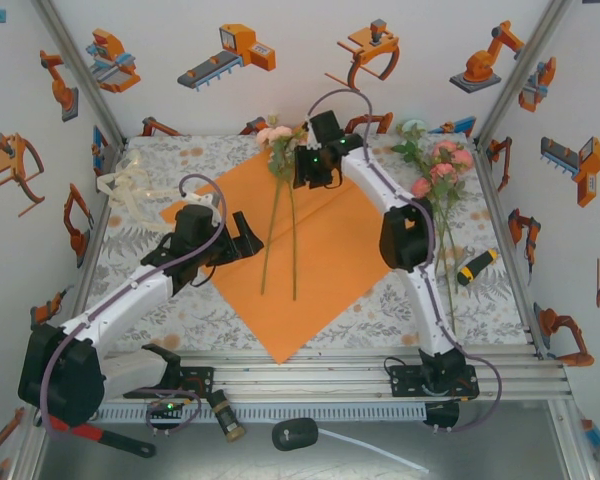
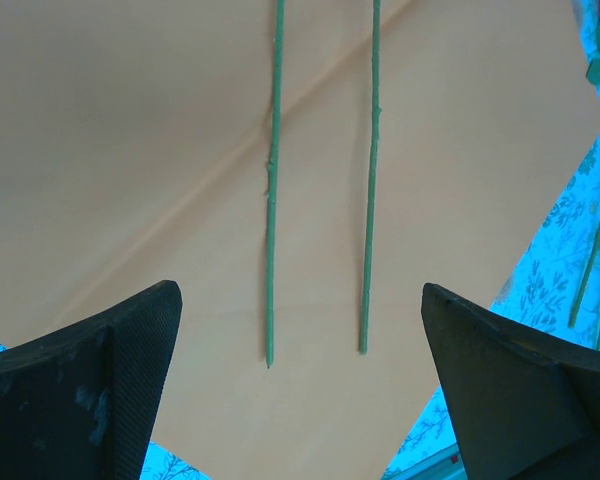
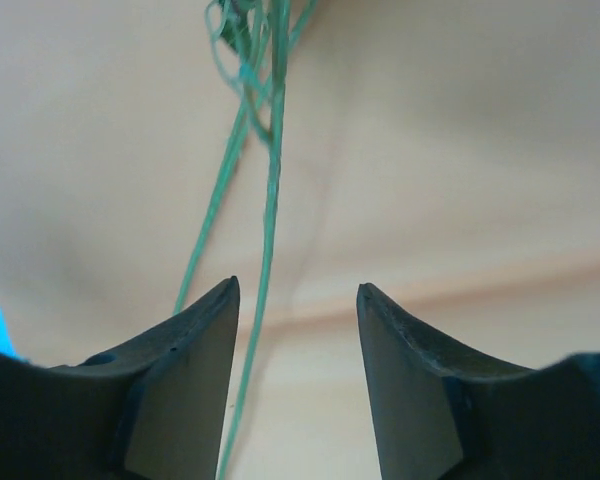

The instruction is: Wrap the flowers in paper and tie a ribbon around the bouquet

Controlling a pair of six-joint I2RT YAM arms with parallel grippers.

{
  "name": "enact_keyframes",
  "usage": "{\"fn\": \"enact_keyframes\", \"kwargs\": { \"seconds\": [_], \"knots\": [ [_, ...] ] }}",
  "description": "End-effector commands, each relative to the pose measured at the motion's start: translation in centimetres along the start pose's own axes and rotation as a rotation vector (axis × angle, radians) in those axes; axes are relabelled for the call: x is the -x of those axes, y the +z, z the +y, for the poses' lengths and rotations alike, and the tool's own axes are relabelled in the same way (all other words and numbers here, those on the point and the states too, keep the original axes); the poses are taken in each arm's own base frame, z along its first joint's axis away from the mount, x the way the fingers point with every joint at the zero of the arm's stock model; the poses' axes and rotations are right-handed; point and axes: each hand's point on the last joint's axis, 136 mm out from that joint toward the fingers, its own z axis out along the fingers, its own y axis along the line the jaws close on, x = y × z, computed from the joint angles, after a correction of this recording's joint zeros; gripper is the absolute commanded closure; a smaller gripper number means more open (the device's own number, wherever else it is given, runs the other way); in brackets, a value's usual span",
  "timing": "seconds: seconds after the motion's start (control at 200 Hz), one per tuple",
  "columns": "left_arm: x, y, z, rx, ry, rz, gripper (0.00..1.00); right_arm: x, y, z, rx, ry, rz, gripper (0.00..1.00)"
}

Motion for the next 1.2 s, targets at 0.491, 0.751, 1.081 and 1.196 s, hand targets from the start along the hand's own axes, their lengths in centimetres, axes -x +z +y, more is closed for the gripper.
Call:
{"fn": "enact_keyframes", "kwargs": {
  "seconds": [0.491, 0.751, 1.081, 1.196],
  "knots": [
    [0.0, -0.4, -7.4, -0.381, 0.131, -0.026, 0.03, -9.6, -22.3, -21.3, -0.61, 0.268, -0.257, 0.45],
    [0.0, -0.2, -7.7, -0.372, 0.158, -0.022, 0.03, -14.6, -19.6, -28.2, -0.71, 0.361, -0.081, 0.47],
    [-0.1, 0.1, -7.1, -0.332, 0.155, -0.019, 0.03, -15.3, -16.9, -32.9, -0.74, 0.378, 0.03, 0.51],
    [-0.1, 0.2, -7.0, -0.321, 0.156, -0.017, 0.03, -15.4, -16.8, -33.7, -0.745, 0.385, 0.042, 0.61]
  ]
}}
